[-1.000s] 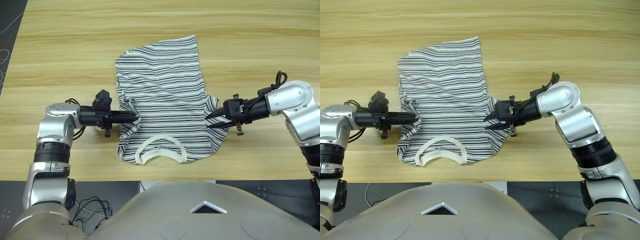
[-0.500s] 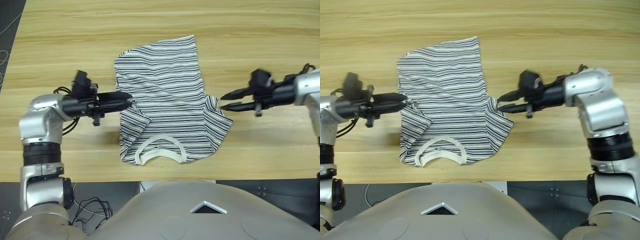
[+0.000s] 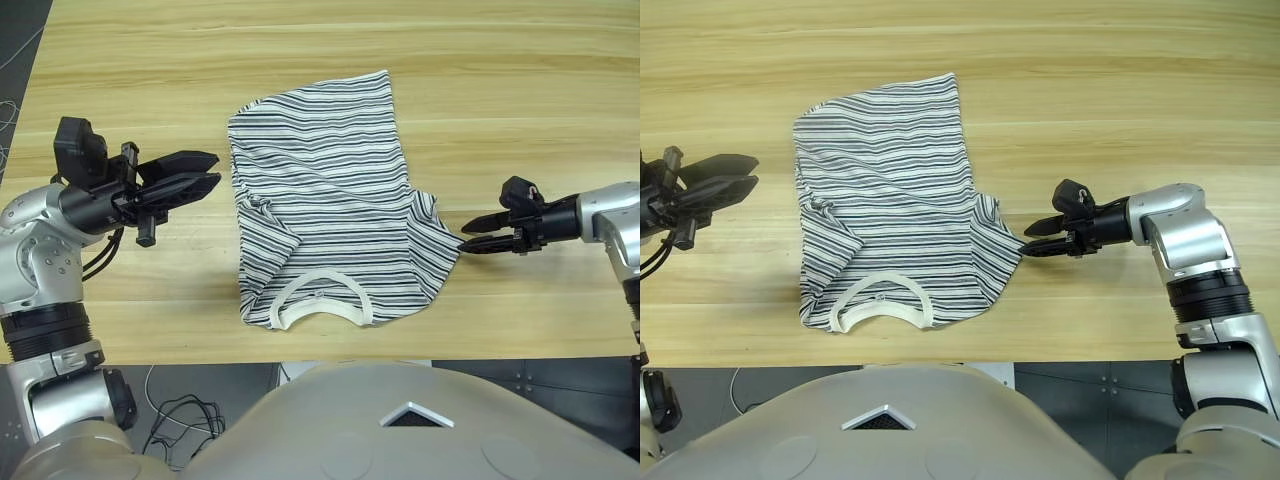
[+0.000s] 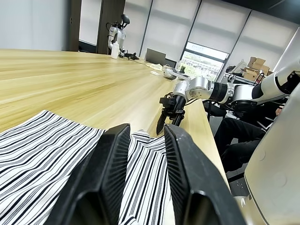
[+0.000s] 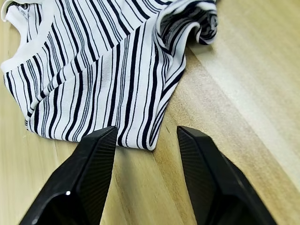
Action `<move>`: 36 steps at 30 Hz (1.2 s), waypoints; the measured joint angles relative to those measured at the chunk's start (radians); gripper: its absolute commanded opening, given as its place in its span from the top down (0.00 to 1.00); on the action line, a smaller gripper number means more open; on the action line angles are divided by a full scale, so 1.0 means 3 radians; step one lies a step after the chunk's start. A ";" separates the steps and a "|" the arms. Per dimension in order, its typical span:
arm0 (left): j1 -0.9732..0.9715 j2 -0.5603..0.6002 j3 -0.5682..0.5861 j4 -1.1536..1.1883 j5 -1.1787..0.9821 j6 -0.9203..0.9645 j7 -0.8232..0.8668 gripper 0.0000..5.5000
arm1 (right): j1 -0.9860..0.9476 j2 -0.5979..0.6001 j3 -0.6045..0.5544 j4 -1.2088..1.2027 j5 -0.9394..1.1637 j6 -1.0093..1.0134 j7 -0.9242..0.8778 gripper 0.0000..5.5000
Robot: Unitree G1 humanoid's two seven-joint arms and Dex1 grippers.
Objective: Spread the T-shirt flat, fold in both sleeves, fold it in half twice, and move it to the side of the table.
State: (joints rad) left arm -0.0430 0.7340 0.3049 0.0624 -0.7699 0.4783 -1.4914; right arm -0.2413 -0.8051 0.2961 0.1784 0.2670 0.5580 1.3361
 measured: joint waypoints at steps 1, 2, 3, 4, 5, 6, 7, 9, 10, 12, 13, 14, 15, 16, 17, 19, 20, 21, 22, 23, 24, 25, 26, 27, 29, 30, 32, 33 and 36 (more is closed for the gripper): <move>0.0008 -0.0004 -0.0004 0.0001 0.0003 -0.0013 0.0007 0.75 | 0.0019 0.0029 0.0000 -0.0021 0.0022 0.0015 -0.0001 0.57; 0.0008 -0.0004 -0.0004 0.0001 0.0008 -0.0021 0.0022 0.75 | 0.0033 0.0044 0.0000 -0.0039 0.0032 0.0032 -0.0002 0.57; 0.0008 -0.0004 -0.0004 0.0004 0.0023 -0.0023 0.0031 0.75 | 0.0039 0.0054 0.0000 -0.0043 0.0035 0.0041 -0.0003 0.57; 0.0008 -0.0004 -0.0004 0.0005 0.0026 -0.0029 0.0036 0.75 | 0.0040 0.0057 0.0000 -0.0044 0.0035 0.0042 -0.0008 0.57; 0.0008 -0.0005 -0.0004 0.0006 0.0029 -0.0044 0.0042 0.75 | 0.0040 0.0062 0.0000 -0.0043 0.0034 0.0042 -0.0014 0.57; 0.0008 -0.0008 -0.0007 0.0006 0.0033 -0.0056 0.0046 0.75 | 0.0040 0.0068 0.0000 -0.0042 0.0034 0.0042 -0.0020 0.62; 0.0008 -0.0018 -0.0022 0.0009 0.0055 -0.0078 0.0048 0.75 | 0.0040 0.0076 0.0001 -0.0041 0.0033 0.0042 -0.0033 0.63; 0.0009 -0.0029 -0.0043 0.0022 0.0097 -0.0093 0.0049 0.75 | 0.0040 0.0085 0.0005 -0.0040 0.0031 0.0046 -0.0039 0.71; 0.0009 -0.0031 -0.0051 0.0035 0.0099 -0.0096 0.0049 0.75 | 0.0043 0.0085 0.0008 -0.0040 0.0029 0.0048 -0.0039 0.75; 0.0008 -0.0034 -0.0055 0.0042 0.0100 -0.0112 0.0049 0.75 | 0.0059 0.0084 0.0013 -0.0044 0.0026 0.0050 -0.0039 0.80; 0.0008 -0.0035 -0.0057 0.0042 0.0101 -0.0122 0.0050 0.75 | 0.0060 0.0084 0.0018 -0.0044 0.0020 0.0050 -0.0039 0.85; 0.0008 -0.0036 -0.0059 0.0042 0.0102 -0.0127 0.0052 0.75 | 0.0060 0.0084 0.0023 -0.0044 0.0013 0.0050 -0.0039 0.87; 0.0008 -0.0037 -0.0061 0.0043 0.0102 -0.0133 0.0053 0.75 | 0.0060 0.0084 0.0027 -0.0044 0.0006 0.0050 -0.0039 0.92; 0.0008 -0.0037 -0.0066 0.0043 0.0103 -0.0148 0.0055 0.75 | 0.0060 0.0084 0.0032 -0.0043 0.0004 0.0050 -0.0041 0.93; 0.0008 -0.0038 -0.0071 0.0043 0.0105 -0.0151 0.0057 0.75 | 0.0060 0.0084 0.0035 -0.0043 0.0001 0.0050 -0.0043 0.96; 0.0007 -0.0038 -0.0085 0.0059 0.0116 -0.0157 0.0058 0.75 | 0.0060 0.0084 0.0039 -0.0044 -0.0009 0.0052 -0.0050 0.98; 0.0005 -0.0038 -0.0091 0.0077 0.0123 -0.0160 0.0058 0.75 | 0.0058 0.0084 0.0040 -0.0048 -0.0025 0.0053 -0.0053 0.98; 0.0004 -0.0038 -0.0091 0.0090 0.0129 -0.0162 0.0058 0.75 | 0.0057 0.0084 0.0040 -0.0061 -0.0029 0.0054 -0.0056 0.98; 0.0003 -0.0038 -0.0092 0.0100 0.0132 -0.0164 0.0058 0.75 | 0.0056 0.0083 0.0040 -0.0075 -0.0032 0.0057 -0.0060 0.98; -0.0001 -0.0038 -0.0093 0.0109 0.0139 -0.0167 0.0058 0.75 | 0.0055 0.0082 0.0040 -0.0107 -0.0035 0.0060 -0.0062 0.98; -0.0010 -0.0038 -0.0095 0.0121 0.0145 -0.0169 0.0058 0.75 | 0.0050 0.0080 0.0040 -0.0152 -0.0036 0.0061 -0.0065 0.98; -0.0017 -0.0038 -0.0096 0.0131 0.0149 -0.0171 0.0058 0.75 | 0.0043 0.0078 0.0038 -0.0194 -0.0035 0.0062 -0.0070 0.98; -0.0025 -0.0038 -0.0097 0.0134 0.0158 -0.0176 0.0057 0.75 | 0.0019 0.0076 0.0026 -0.0256 -0.0031 0.0066 -0.0075 0.98; -0.0027 -0.0038 -0.0098 0.0136 0.0159 -0.0179 0.0057 0.75 | -0.0006 0.0076 0.0007 -0.0306 -0.0027 0.0069 -0.0079 0.98; -0.0030 -0.0038 -0.0105 0.0152 0.0161 -0.0183 0.0057 0.75 | -0.0076 0.0050 -0.0035 -0.0467 -0.0017 0.0077 -0.0089 0.98; -0.0032 -0.0038 -0.0108 0.0161 0.0166 -0.0186 0.0057 0.75 | -0.0094 0.0042 -0.0043 -0.0523 -0.0009 0.0083 -0.0089 0.98; -0.0036 -0.0038 -0.0116 0.0167 0.0171 -0.0186 0.0057 0.75 | -0.0099 0.0033 -0.0074 -0.0681 0.0031 0.0125 -0.0101 0.98; -0.0037 -0.0038 -0.0117 0.0167 0.0173 -0.0186 0.0057 0.75 | -0.0099 0.0030 -0.0083 -0.0735 0.0037 0.0128 -0.0105 0.98; -0.0039 -0.0038 -0.0118 0.0182 0.0182 -0.0192 0.0057 0.75 | -0.0085 0.0006 -0.0108 -0.0947 0.0045 0.0130 -0.0109 0.98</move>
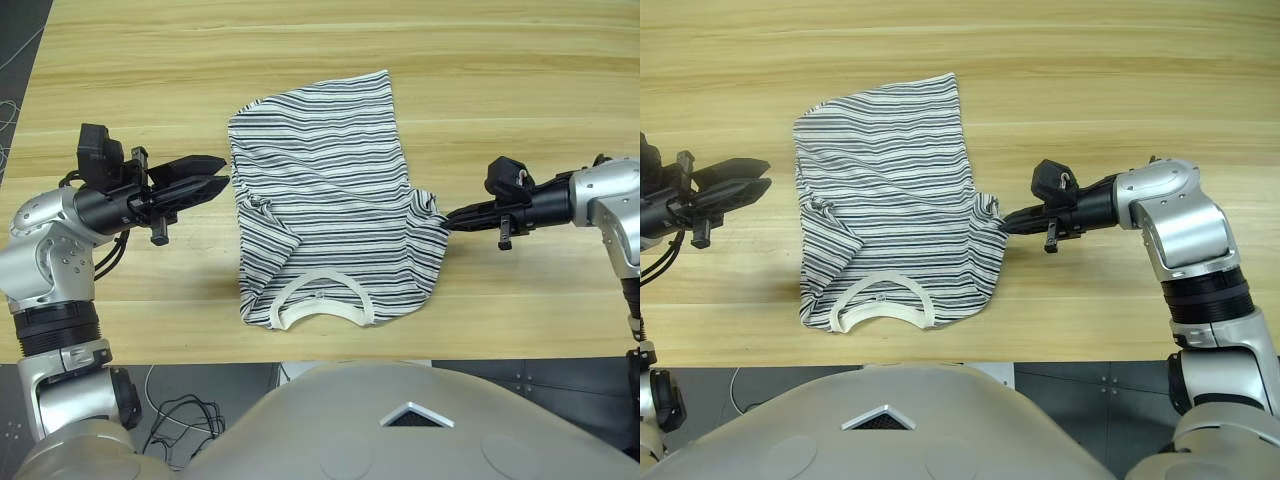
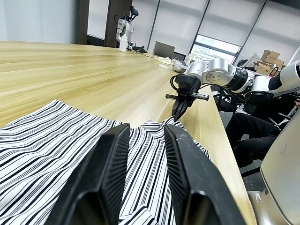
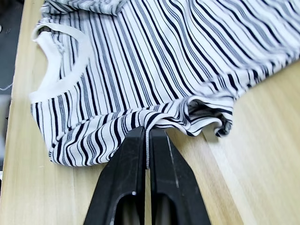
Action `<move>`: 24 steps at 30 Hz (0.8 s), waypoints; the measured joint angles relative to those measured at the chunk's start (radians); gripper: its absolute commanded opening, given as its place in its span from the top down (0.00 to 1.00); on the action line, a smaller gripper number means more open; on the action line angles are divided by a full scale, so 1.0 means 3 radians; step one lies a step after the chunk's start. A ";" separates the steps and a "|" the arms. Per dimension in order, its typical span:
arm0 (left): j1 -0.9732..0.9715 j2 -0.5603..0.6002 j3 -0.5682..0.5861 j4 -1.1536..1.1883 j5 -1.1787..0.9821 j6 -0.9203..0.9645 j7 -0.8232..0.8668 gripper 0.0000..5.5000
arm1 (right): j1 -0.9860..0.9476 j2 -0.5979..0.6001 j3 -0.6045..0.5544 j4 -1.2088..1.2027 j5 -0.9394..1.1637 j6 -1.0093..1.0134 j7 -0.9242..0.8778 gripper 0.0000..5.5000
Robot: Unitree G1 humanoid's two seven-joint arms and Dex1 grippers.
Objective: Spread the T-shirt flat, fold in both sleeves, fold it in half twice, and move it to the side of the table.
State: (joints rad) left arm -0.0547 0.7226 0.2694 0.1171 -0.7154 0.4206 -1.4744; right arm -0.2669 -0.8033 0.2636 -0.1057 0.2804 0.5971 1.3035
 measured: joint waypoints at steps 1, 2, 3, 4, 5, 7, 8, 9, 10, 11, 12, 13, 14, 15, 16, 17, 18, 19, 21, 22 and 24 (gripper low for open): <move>-0.0002 0.0000 0.0000 0.0009 0.0004 0.0000 0.0000 0.75 | 0.0009 -0.0004 -0.0002 -0.0036 0.0001 0.0005 -0.0002 0.98; -0.0004 0.0000 0.0000 0.0028 0.0005 0.0000 0.0000 0.75 | 0.0020 -0.0008 -0.0003 -0.0101 0.0005 0.0024 -0.0002 0.98; -0.0008 0.0000 0.0000 0.0033 0.0005 0.0000 0.0000 0.75 | 0.0020 -0.0008 -0.0003 -0.0158 0.0023 0.0047 -0.0006 0.98; -0.0012 0.0000 0.0000 0.0033 0.0005 0.0000 0.0000 0.75 | 0.0020 -0.0007 -0.0003 -0.0200 0.0044 0.0062 -0.0013 0.98; -0.0015 0.0000 0.0000 0.0033 0.0005 0.0000 0.0000 0.75 | 0.0019 -0.0007 0.0001 -0.0239 0.0064 0.0065 -0.0021 0.98; -0.0022 0.0000 -0.0001 0.0033 0.0006 -0.0001 0.0000 0.75 | 0.0009 0.0021 0.0051 -0.0303 0.0066 0.0109 -0.0046 0.98; -0.0022 0.0000 -0.0001 0.0034 0.0007 -0.0001 0.0000 0.75 | -0.0001 0.0040 0.0080 -0.0310 0.0065 0.0130 -0.0058 0.98; -0.0023 -0.0001 -0.0002 0.0035 0.0007 -0.0001 0.0000 0.75 | -0.0031 0.0089 0.0131 -0.0314 0.0064 0.0143 -0.0089 0.98; -0.0025 -0.0005 -0.0003 0.0038 0.0007 -0.0003 0.0000 0.75 | -0.0091 0.0186 0.0211 -0.0314 0.0060 0.0160 -0.0128 0.98; -0.0026 -0.0011 -0.0004 0.0041 0.0007 -0.0005 0.0000 0.75 | -0.0122 0.0238 0.0253 -0.0315 0.0058 0.0170 -0.0152 0.98; -0.0026 -0.0020 -0.0006 0.0049 0.0010 -0.0014 -0.0001 0.75 | -0.0157 0.0297 0.0299 -0.0303 0.0051 0.0179 -0.0186 0.98; -0.0027 -0.0024 -0.0021 0.0053 0.0013 -0.0029 -0.0001 0.75 | -0.0208 0.0366 0.0373 -0.0277 0.0027 0.0188 -0.0216 0.98; -0.0028 -0.0026 -0.0033 0.0056 0.0022 -0.0036 -0.0001 0.75 | -0.0244 0.0442 0.0423 -0.0251 -0.0010 0.0191 -0.0255 0.98; -0.0028 -0.0028 -0.0036 0.0064 0.0038 -0.0045 -0.0001 0.75 | -0.0281 0.0506 0.0489 -0.0223 -0.0015 0.0195 -0.0280 0.98; -0.0029 -0.0029 -0.0037 0.0069 0.0038 -0.0055 -0.0001 0.75 | -0.0312 0.0560 0.0521 -0.0185 -0.0026 0.0196 -0.0308 0.98; -0.0029 -0.0030 -0.0039 0.0075 0.0038 -0.0066 -0.0001 0.75 | -0.0339 0.0592 0.0550 -0.0150 -0.0041 0.0196 -0.0326 0.98; -0.0028 -0.0032 -0.0041 0.0081 0.0038 -0.0079 -0.0001 0.75 | -0.0364 0.0626 0.0587 -0.0103 -0.0056 0.0195 -0.0349 0.98; -0.0028 -0.0035 -0.0047 0.0085 0.0039 -0.0096 -0.0001 0.75 | -0.0381 0.0679 0.0622 -0.0048 -0.0080 0.0192 -0.0381 0.98; -0.0028 -0.0039 -0.0059 0.0095 0.0041 -0.0107 -0.0001 0.75 | -0.0398 0.0758 0.0695 0.0054 -0.0142 0.0186 -0.0415 0.94; -0.0028 -0.0040 -0.0060 0.0098 0.0041 -0.0110 -0.0001 0.75 | -0.0408 0.0780 0.0719 0.0089 -0.0151 0.0181 -0.0418 0.91; -0.0028 -0.0042 -0.0062 0.0110 0.0041 -0.0115 -0.0001 0.75 | -0.0452 0.0829 0.0786 0.0201 -0.0204 0.0159 -0.0424 0.86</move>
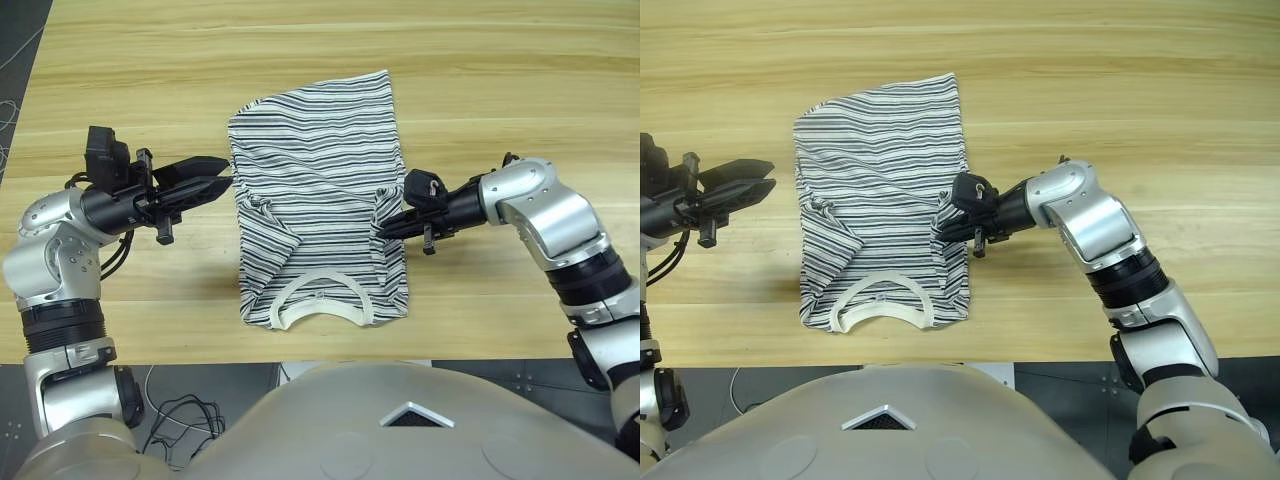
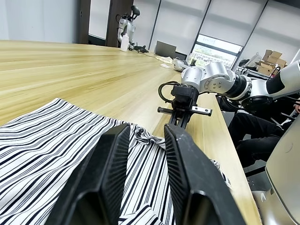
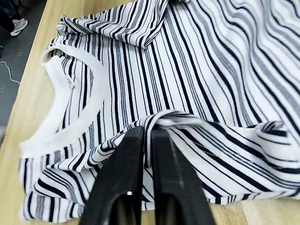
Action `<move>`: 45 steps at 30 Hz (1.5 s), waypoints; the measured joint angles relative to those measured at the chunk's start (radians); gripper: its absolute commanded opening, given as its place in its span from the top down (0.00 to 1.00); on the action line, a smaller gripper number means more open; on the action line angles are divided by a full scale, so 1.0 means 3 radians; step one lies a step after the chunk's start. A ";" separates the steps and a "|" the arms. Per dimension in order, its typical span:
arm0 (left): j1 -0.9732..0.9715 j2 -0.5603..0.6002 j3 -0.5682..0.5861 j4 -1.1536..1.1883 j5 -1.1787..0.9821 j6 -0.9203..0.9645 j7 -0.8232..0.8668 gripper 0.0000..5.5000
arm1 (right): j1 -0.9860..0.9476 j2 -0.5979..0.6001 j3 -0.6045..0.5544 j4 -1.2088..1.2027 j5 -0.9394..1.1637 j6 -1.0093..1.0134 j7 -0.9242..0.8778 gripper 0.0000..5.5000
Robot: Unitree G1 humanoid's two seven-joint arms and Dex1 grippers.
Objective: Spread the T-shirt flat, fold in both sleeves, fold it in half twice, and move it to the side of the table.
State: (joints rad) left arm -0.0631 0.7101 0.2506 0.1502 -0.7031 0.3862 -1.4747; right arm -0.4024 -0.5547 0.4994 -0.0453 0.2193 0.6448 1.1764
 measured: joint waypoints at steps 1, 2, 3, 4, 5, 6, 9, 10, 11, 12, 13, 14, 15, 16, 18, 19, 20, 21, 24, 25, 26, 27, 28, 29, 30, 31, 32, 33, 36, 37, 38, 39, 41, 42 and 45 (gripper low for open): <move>0.0000 0.0000 -0.0001 0.0004 0.0000 -0.0001 0.0000 0.75 | -0.0011 0.0008 0.0022 0.0034 -0.0017 -0.0019 -0.0001 0.84; 0.0000 -0.0001 -0.0002 0.0006 0.0000 -0.0001 0.0000 0.75 | -0.0015 0.0015 0.0044 0.0061 -0.0049 -0.0033 -0.0005 0.84; 0.0000 -0.0002 -0.0006 0.0006 0.0000 -0.0002 0.0000 0.75 | -0.0015 0.0025 0.0052 0.0083 -0.0060 -0.0033 -0.0001 0.84; 0.0000 -0.0002 -0.0009 0.0006 0.0000 -0.0002 0.0000 0.75 | -0.0016 0.0029 0.0052 0.0088 -0.0054 -0.0033 0.0017 0.84; 0.0000 -0.0002 -0.0010 0.0006 0.0000 -0.0002 0.0000 0.75 | -0.0018 0.0031 0.0041 0.0084 -0.0017 -0.0031 0.0039 0.84; 0.0000 -0.0002 -0.0010 0.0006 -0.0001 0.0004 0.0000 0.75 | -0.0020 0.0031 0.0031 0.0077 0.0016 -0.0028 0.0048 0.84; -0.0002 0.0004 -0.0021 -0.0002 -0.0012 0.0100 -0.0001 0.75 | -0.0035 0.0008 -0.0106 0.0004 0.0138 0.0003 0.0114 0.84; -0.0001 0.0005 -0.0031 -0.0028 -0.0012 0.0113 -0.0001 0.75 | -0.0039 -0.0011 -0.0167 -0.0016 0.0191 0.0020 0.0136 0.84; 0.0005 0.0006 -0.0035 -0.0095 -0.0010 0.0115 -0.0001 0.75 | -0.0040 -0.0044 -0.0253 -0.0054 0.0282 0.0072 0.0185 0.84; 0.0008 0.0010 -0.0035 -0.0175 -0.0011 0.0115 -0.0001 0.75 | -0.0043 -0.0086 -0.0364 -0.0099 0.0393 0.0142 0.0239 0.84; 0.0020 0.0015 -0.0034 -0.0227 -0.0012 0.0115 -0.0001 0.75 | -0.0041 -0.0124 -0.0455 -0.0125 0.0498 0.0211 0.0273 0.84; 0.0039 0.0018 -0.0032 -0.0277 -0.0025 0.0121 -0.0001 0.75 | -0.0042 -0.0151 -0.0556 -0.0148 0.0597 0.0276 0.0301 0.84; 0.0052 0.0018 -0.0030 -0.0321 -0.0044 0.0122 0.0000 0.75 | -0.0043 -0.0181 -0.0635 -0.0167 0.0668 0.0302 0.0315 0.84; 0.0062 0.0019 -0.0027 -0.0352 -0.0051 0.0123 0.0000 0.75 | -0.0042 -0.0198 -0.0692 -0.0175 0.0718 0.0321 0.0321 0.84; 0.0092 0.0036 -0.0043 -0.0396 0.0035 0.0071 0.0021 0.75 | -0.0037 -0.0269 -0.0764 -0.0180 0.0720 0.0311 0.0320 0.84; 0.0124 0.0042 -0.0063 -0.0410 0.0189 -0.0065 0.0104 0.75 | -0.0023 -0.0316 -0.0786 -0.0167 0.0675 0.0199 0.0307 0.84; 0.0210 0.0045 -0.0109 -0.0421 0.0537 -0.0392 0.0304 0.72 | 0.0040 -0.0407 -0.0791 -0.0122 0.0513 -0.0070 0.0279 0.81; 0.0299 0.0044 -0.0136 -0.0434 0.0781 -0.0685 0.0415 0.70 | 0.0136 -0.0484 -0.0785 -0.0088 0.0368 -0.0342 0.0270 0.78; 0.0646 0.0094 -0.0146 -0.0535 0.1465 -0.1722 0.0540 0.59 | 0.0518 -0.0758 -0.0681 0.0059 -0.0158 -0.1460 0.0259 0.66; 0.0725 0.0150 -0.0141 -0.0553 0.1600 -0.1941 0.0545 0.56 | 0.0581 -0.0809 -0.0656 0.0120 -0.0270 -0.1723 0.0255 0.63; 0.0824 0.0246 -0.0123 -0.0556 0.1844 -0.2282 0.0560 0.53 | 0.0646 -0.0863 -0.0615 0.0228 -0.0414 -0.2131 0.0253 0.59; 0.0910 0.0364 -0.0082 -0.0550 0.2097 -0.2634 0.0585 0.50 | 0.0696 -0.0905 -0.0562 0.0339 -0.0535 -0.2538 0.0252 0.56; 0.0980 0.0483 -0.0018 -0.0549 0.2296 -0.2934 0.0624 0.48 | 0.0750 -0.0933 -0.0531 0.0427 -0.0630 -0.2879 0.0255 0.54; 0.1072 0.0608 0.0081 -0.0548 0.2497 -0.3261 0.0670 0.45 | 0.0799 -0.0953 -0.0493 0.0505 -0.0710 -0.3226 0.0267 0.50; 0.1188 0.0739 0.0183 -0.0554 0.2661 -0.3549 0.0711 0.42 | 0.0850 -0.0969 -0.0440 0.0559 -0.0764 -0.3538 0.0296 0.46; 0.1338 0.0868 0.0292 -0.0573 0.2784 -0.3782 0.0776 0.39 | 0.0923 -0.0980 -0.0399 0.0581 -0.0788 -0.3813 0.0342 0.43; 0.1426 0.0919 0.0340 -0.0604 0.2830 -0.3884 0.0819 0.39 | 0.0977 -0.0981 -0.0376 0.0583 -0.0783 -0.3970 0.0367 0.43; 0.1509 0.0922 0.0344 -0.0649 0.2870 -0.3952 0.0886 0.39 | 0.1008 -0.0980 -0.0350 0.0588 -0.0779 -0.4120 0.0372 0.43; 0.1697 0.1005 0.0318 -0.0636 0.2877 -0.4072 0.0945 0.39 | 0.1011 -0.0973 -0.0316 0.0687 -0.0777 -0.4361 0.0375 0.43; 0.1730 0.1039 0.0290 -0.0608 0.2880 -0.4106 0.0976 0.39 | 0.1013 -0.0966 -0.0308 0.0712 -0.0756 -0.4415 0.0374 0.43; 0.1779 0.1054 0.0202 -0.0572 0.2895 -0.4169 0.1035 0.39 | 0.1019 -0.0943 -0.0288 0.0723 -0.0718 -0.4489 0.0371 0.43; 0.1817 0.1052 0.0136 -0.0569 0.2918 -0.4194 0.1073 0.39 | 0.1022 -0.0918 -0.0274 0.0736 -0.0718 -0.4569 0.0360 0.43; 0.1865 0.1024 0.0005 -0.0567 0.2961 -0.4210 0.1163 0.39 | 0.1005 -0.0849 -0.0263 0.0853 -0.0780 -0.4867 0.0246 0.43; 0.1879 0.0982 -0.0111 -0.0552 0.3031 -0.4233 0.1228 0.39 | 0.0959 -0.0774 -0.0252 0.1031 -0.0935 -0.5207 0.0111 0.43; 0.1931 0.0913 -0.0319 -0.0471 0.3154 -0.4319 0.1438 0.39 | 0.0768 -0.0640 -0.0187 0.1395 -0.1212 -0.5877 -0.0172 0.43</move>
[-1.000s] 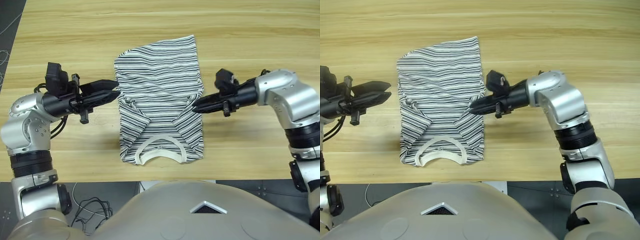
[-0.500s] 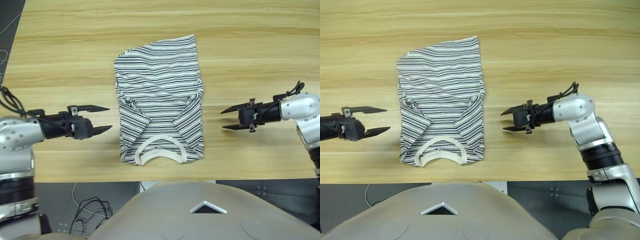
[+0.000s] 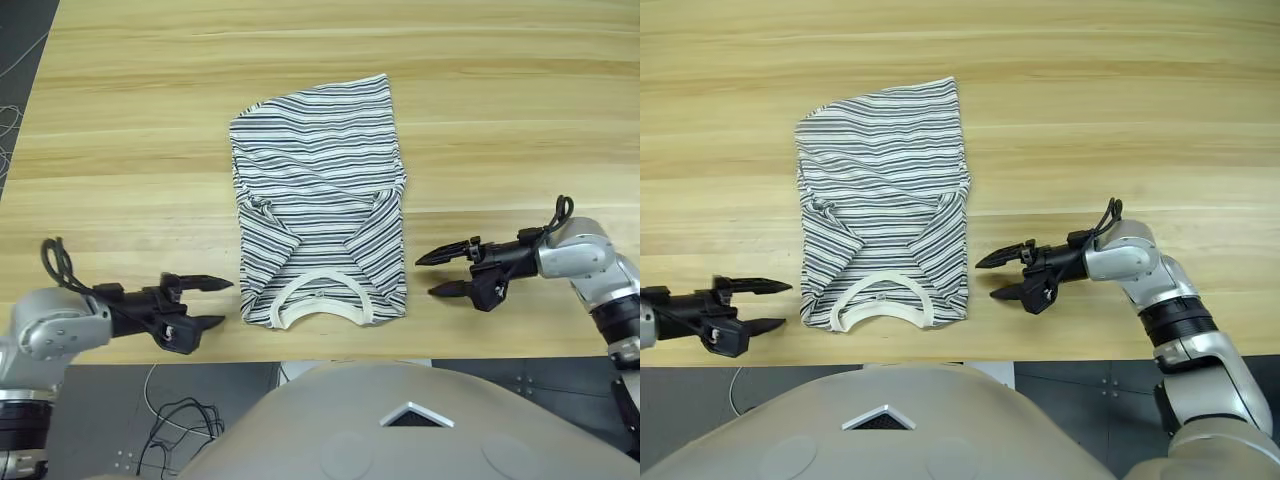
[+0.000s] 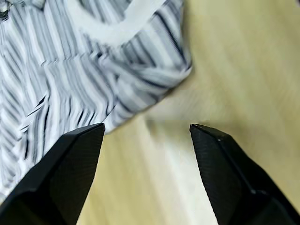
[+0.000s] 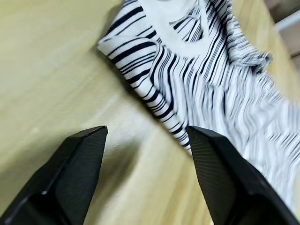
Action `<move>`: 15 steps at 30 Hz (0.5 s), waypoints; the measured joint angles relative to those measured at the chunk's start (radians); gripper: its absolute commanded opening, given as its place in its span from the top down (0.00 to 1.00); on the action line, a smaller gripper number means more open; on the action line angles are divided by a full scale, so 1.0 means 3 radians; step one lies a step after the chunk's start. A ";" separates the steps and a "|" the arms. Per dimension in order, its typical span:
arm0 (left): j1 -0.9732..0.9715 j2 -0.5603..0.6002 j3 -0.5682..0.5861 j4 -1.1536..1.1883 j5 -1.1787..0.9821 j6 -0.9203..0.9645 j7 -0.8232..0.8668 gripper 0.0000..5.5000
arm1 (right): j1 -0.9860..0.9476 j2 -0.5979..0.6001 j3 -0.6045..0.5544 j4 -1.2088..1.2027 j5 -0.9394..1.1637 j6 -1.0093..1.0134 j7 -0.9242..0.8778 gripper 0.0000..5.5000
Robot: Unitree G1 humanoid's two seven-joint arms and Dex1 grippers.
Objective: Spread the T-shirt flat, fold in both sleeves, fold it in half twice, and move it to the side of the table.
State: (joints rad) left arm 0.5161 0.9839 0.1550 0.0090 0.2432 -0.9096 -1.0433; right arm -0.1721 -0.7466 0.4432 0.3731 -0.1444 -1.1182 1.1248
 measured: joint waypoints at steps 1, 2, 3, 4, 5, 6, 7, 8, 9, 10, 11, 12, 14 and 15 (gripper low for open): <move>0.0001 0.0000 -0.0014 0.0029 0.0012 -0.0014 0.0056 0.39 | -0.0028 0.0033 0.0030 0.0059 -0.0050 -0.0121 -0.0070 0.43; 0.0001 0.0002 -0.0037 0.0050 0.0024 -0.0034 0.0128 0.39 | -0.0037 0.0081 0.0060 0.0119 -0.0090 -0.0228 -0.0151 0.43; 0.0000 0.0004 -0.0074 0.0060 0.0027 -0.0048 0.0182 0.39 | -0.0041 0.0114 0.0095 0.0161 -0.0128 -0.0319 -0.0225 0.43; -0.0011 0.0005 -0.0129 0.0066 0.0039 -0.0076 0.0253 0.39 | -0.0051 0.0142 0.0138 0.0202 -0.0173 -0.0420 -0.0314 0.43; -0.0021 0.0006 -0.0154 0.0073 0.0050 -0.0095 0.0287 0.39 | -0.0060 0.0152 0.0156 0.0227 -0.0196 -0.0464 -0.0356 0.43; -0.0033 0.0007 -0.0187 0.0081 0.0065 -0.0119 0.0343 0.39 | -0.0075 0.0159 0.0176 0.0249 -0.0240 -0.0519 -0.0413 0.43; -0.0061 0.0007 -0.0239 0.0088 0.0091 -0.0142 0.0419 0.39 | -0.0106 0.0166 0.0214 0.0273 -0.0295 -0.0568 -0.0484 0.43; -0.0073 0.0008 -0.0259 0.0094 0.0116 -0.0158 0.0467 0.39 | -0.0121 0.0172 0.0253 0.0289 -0.0299 -0.0581 -0.0522 0.43; -0.0086 0.0014 -0.0281 0.0109 0.0125 -0.0174 0.0510 0.39 | -0.0126 0.0175 0.0291 0.0303 -0.0303 -0.0602 -0.0564 0.43; -0.0098 0.0022 -0.0305 0.0123 0.0127 -0.0182 0.0542 0.39 | -0.0126 0.0178 0.0321 0.0305 -0.0314 -0.0623 -0.0599 0.43; -0.0119 0.0031 -0.0341 0.0142 0.0133 -0.0190 0.0590 0.39 | -0.0132 0.0186 0.0375 0.0304 -0.0327 -0.0638 -0.0645 0.43; -0.0133 0.0037 -0.0373 0.0149 0.0134 -0.0195 0.0619 0.39 | -0.0139 0.0190 0.0406 0.0304 -0.0333 -0.0642 -0.0673 0.43; -0.0152 0.0043 -0.0449 0.0147 0.0135 -0.0198 0.0675 0.39 | -0.0151 0.0196 0.0465 0.0290 -0.0356 -0.0642 -0.0729 0.43; -0.0165 0.0044 -0.0490 0.0145 0.0135 -0.0200 0.0691 0.39 | -0.0154 0.0196 0.0505 0.0273 -0.0359 -0.0640 -0.0752 0.43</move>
State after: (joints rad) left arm 0.4665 0.9973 0.0080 0.0525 0.2836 -0.9697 -0.8359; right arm -0.2184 -0.6878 0.5948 0.4549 -0.2520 -1.3101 0.8992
